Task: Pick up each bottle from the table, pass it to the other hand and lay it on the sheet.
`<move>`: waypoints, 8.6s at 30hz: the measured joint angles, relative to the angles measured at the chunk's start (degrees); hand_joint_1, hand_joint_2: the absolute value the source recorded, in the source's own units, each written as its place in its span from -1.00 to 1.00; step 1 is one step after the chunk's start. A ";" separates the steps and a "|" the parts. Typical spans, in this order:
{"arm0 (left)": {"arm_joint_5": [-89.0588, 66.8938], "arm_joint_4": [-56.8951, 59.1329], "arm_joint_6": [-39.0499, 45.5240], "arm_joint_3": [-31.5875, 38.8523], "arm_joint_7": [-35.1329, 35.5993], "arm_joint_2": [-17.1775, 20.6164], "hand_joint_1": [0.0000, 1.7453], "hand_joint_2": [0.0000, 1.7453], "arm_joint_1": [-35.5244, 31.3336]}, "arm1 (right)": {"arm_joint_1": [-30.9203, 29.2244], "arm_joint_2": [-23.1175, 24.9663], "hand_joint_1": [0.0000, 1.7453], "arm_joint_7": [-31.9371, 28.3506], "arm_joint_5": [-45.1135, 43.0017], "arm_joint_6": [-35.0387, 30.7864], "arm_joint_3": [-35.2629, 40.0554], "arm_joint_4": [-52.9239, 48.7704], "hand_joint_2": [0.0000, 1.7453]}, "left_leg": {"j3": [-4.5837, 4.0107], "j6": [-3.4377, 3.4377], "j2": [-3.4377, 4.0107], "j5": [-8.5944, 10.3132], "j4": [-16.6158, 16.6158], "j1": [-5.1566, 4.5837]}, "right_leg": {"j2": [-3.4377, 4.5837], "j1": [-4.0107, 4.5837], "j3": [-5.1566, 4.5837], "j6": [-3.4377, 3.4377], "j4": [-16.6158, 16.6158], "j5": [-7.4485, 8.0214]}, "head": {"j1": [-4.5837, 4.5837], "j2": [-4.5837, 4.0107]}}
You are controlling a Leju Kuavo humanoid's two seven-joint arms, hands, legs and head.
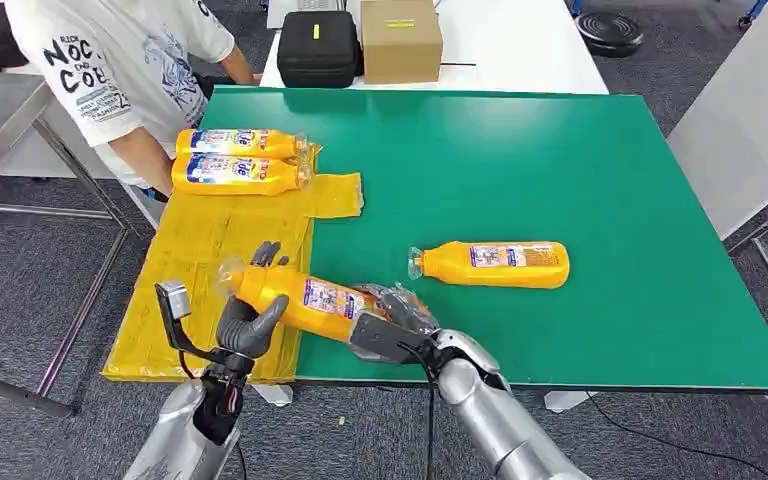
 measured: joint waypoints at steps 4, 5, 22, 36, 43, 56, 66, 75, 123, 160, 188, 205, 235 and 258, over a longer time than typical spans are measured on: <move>0.00 0.00 0.00 0.00 0.02 -0.11 -1.00 1.00 -0.27 | -0.52 0.42 1.00 0.13 0.00 0.00 0.87 0.02 1.00 | 0.00 0.00 -0.01 0.00 0.00 0.00 | 0.00 -0.01 0.00 0.00 0.00 0.00 | 0.00 0.00; 0.00 0.00 0.00 0.00 0.02 -0.11 -1.00 1.00 -0.28 | -0.55 0.48 1.00 0.13 0.00 0.00 0.94 0.02 1.00 | 0.00 0.00 -0.01 0.00 0.00 0.00 | 0.00 -0.01 0.01 0.00 0.00 0.00 | 0.02 0.00; 0.55 0.00 0.09 0.57 -0.63 0.94 -1.00 1.00 1.35 | -1.88 0.31 1.00 0.79 1.14 0.57 4.37 3.10 1.00 | -0.02 0.00 -0.01 0.00 0.00 0.00 | -0.01 -0.01 0.00 0.00 0.00 0.00 | 0.00 0.00; -0.11 2.05 0.94 2.03 -1.53 2.40 -1.00 1.00 0.90 | -2.25 -2.03 1.00 0.81 2.80 -0.41 4.66 4.37 1.00 | 0.00 0.00 -0.01 0.00 0.00 -0.01 | 0.00 -0.01 0.00 0.00 0.00 0.00 | 0.00 0.00; -0.17 2.89 0.94 2.12 -1.68 2.45 -1.00 1.00 0.51 | -2.21 -2.49 1.00 0.74 3.08 -0.76 4.68 4.07 1.00 | 0.00 0.00 0.00 0.00 0.01 -0.01 | 0.00 -0.01 0.00 0.00 0.00 0.00 | 0.00 0.00; -1.05 3.30 0.66 2.21 -2.25 2.45 -1.00 1.00 0.01 | -2.17 -2.64 1.00 0.68 3.69 -0.55 5.00 2.97 1.00 | 0.01 0.00 0.00 0.00 0.01 -0.01 | 0.00 -0.01 0.00 0.00 0.00 0.00 | 0.00 0.00; -0.07 -0.51 0.07 0.06 -2.71 1.73 0.40 1.00 0.47 | -3.57 -1.83 1.00 -0.07 3.85 0.04 7.37 3.56 1.00 | -0.01 0.00 0.01 0.00 0.01 -0.01 | 0.00 -0.01 0.00 0.00 0.00 0.00 | 0.00 0.00; 0.63 -5.07 0.63 -1.53 -2.65 1.46 1.00 1.00 1.35 | -4.93 -1.42 1.00 -0.02 2.88 -0.02 8.85 4.74 1.00 | -0.01 0.00 0.00 0.01 0.01 -0.01 | 0.00 -0.01 0.01 0.00 0.00 0.01 | 0.00 0.00; -0.63 -12.33 4.75 -4.74 -2.89 1.46 1.00 1.00 3.27 | -1.83 -0.98 -1.00 -2.93 0.06 -5.94 7.58 -4.31 -1.00 | 0.01 0.00 0.01 0.01 0.01 -0.01 | 0.01 -0.01 0.00 0.00 0.00 0.01 | 0.02 0.00; -17.42 -7.32 40.11 4.46 -15.37 1.01 1.00 1.00 -5.26 | 2.81 -3.19 -1.00 -4.63 -8.76 -2.69 -3.08 -22.71 -1.00 | 0.02 -0.02 0.00 0.04 0.02 -0.02 | 0.01 -0.02 0.01 0.01 0.00 0.02 | 0.02 0.00; -100.48 -21.57 57.10 -8.22 11.61 5.42 1.00 1.00 2.06 | 11.92 -5.44 -1.00 -4.18 -8.22 -4.79 -8.92 -27.17 -1.00 | 0.02 -0.03 0.02 0.01 0.00 -0.03 | 0.00 -0.02 0.00 0.00 -0.02 0.01 | 0.00 0.00; -107.91 -4.72 42.38 -12.06 18.36 9.31 1.00 1.00 -2.58 | 12.28 -6.36 -1.00 -3.83 -7.87 -3.04 -9.75 -29.92 -1.00 | 0.02 -0.02 0.01 0.04 0.02 -0.04 | 0.00 -0.04 0.01 0.00 -0.01 0.02 | 0.00 0.00; -110.13 15.25 45.28 -13.03 22.03 7.72 1.00 1.00 -9.86 | 14.86 -7.80 -1.00 -4.18 -7.23 -3.02 -11.96 -34.07 -1.00 | 0.05 -0.02 0.02 0.04 0.01 -0.03 | 0.01 -0.03 0.04 0.00 -0.01 0.03 | 0.00 0.00; -111.16 16.92 46.16 -12.09 22.10 5.75 -1.00 1.00 -10.77 | 16.02 -8.44 -1.00 -3.28 -7.35 -2.38 -12.02 -35.84 -1.00 | 0.05 -0.02 0.01 0.04 0.01 -0.04 | 0.00 -0.04 0.05 0.00 -0.01 0.03 | 0.00 0.00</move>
